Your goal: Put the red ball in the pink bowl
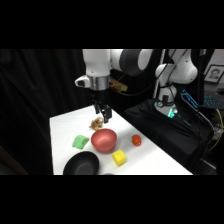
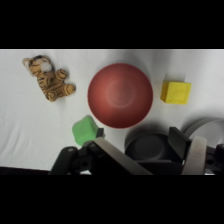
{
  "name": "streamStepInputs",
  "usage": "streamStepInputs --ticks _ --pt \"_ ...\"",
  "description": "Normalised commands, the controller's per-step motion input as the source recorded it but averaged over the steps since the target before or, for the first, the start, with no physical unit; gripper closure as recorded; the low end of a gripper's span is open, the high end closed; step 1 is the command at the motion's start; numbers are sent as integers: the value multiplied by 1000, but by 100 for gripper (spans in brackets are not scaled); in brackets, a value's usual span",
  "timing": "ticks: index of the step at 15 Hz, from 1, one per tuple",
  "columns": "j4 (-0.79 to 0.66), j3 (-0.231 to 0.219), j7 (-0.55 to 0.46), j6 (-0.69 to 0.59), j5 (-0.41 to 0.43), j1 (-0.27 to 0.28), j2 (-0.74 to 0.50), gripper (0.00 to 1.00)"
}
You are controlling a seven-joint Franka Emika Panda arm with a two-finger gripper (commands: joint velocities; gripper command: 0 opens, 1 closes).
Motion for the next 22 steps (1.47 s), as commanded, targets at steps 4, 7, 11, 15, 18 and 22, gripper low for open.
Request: streamStepInputs --ticks 4,7,11,15,18,22 --pt "-97 31 10 16 15 -1 -85 0" --pt "-275 49 65 90 65 22 -244 0" --pt "-312 34 173 152 46 34 -296 0" --pt "-326 34 238 192 8 40 -296 0" --pt "-367 51 247 229 -23 45 -290 0" --pt "-372 47 239 245 -42 31 -275 0"
